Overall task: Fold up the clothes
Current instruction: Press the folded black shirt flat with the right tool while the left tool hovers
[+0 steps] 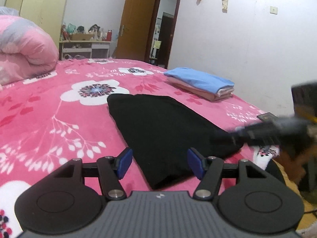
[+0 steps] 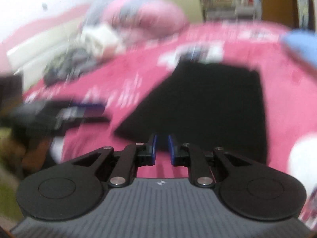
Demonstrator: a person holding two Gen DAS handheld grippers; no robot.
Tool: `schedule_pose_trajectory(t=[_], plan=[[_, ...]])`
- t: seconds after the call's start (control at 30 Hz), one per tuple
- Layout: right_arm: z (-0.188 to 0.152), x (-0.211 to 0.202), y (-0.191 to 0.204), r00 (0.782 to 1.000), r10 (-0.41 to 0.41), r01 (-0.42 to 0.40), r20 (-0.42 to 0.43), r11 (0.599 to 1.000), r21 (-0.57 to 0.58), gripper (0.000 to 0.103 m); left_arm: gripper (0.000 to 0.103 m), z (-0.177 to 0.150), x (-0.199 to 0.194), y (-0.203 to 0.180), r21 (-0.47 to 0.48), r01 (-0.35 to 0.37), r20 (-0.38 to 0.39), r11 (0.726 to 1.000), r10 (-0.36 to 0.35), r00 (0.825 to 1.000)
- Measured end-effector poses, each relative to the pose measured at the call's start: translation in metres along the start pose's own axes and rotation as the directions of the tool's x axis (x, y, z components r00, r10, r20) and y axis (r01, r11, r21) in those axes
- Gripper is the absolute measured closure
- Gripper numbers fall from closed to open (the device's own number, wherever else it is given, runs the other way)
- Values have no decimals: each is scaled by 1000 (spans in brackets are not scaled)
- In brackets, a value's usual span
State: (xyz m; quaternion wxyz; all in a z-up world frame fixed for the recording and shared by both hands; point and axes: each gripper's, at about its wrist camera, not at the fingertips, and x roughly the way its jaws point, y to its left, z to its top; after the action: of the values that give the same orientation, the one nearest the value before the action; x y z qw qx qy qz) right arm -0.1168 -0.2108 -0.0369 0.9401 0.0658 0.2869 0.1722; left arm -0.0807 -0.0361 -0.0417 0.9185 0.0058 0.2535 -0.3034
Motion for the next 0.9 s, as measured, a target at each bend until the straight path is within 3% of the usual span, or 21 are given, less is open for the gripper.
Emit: schedule_pose_trajectory(t=[0.03, 0.2, 0.23, 0.37, 0.5, 0.6, 0.73, 0.8, 0.9], plan=[[7, 2, -6, 999, -31, 31, 41, 1000, -5, 90, 40, 0, 1, -1, 2, -7, -2, 1000, 7, 1000], [-21, 10, -53, 978, -208, 209, -33, 978, 25, 90, 40, -6, 11, -3, 0, -18, -42, 1000, 18, 999], [-32, -4, -58, 981, -192, 192, -9, 980, 50, 90, 40, -6, 12, -2, -3, -19, -49, 1000, 19, 999], [-53, -50, -63, 977, -206, 211, -54, 967, 140, 89, 40, 0, 14, 5, -2, -11, -38, 1000, 11, 999], [-22, -59, -70, 975, -219, 210, 34, 964, 164, 89, 39, 17, 35, 0, 63, 8, -41, 998, -6, 999], [25, -19, -86, 985, -150, 134, 89, 976, 172, 89, 39, 23, 61, -13, 124, 13, -61, 992, -5, 998], [81, 60, -109, 997, -13, -1, 76, 984, 176, 89, 40, 15, 83, -18, 97, 56, -101, 994, -46, 994], [96, 97, -122, 1000, 4, -8, 30, 988, 157, 89, 40, 8, 84, -16, 77, 68, -102, 995, -60, 993], [104, 130, -154, 994, -95, 102, -58, 985, 142, 90, 39, 0, 79, -12, 73, 89, -85, 993, -83, 993]])
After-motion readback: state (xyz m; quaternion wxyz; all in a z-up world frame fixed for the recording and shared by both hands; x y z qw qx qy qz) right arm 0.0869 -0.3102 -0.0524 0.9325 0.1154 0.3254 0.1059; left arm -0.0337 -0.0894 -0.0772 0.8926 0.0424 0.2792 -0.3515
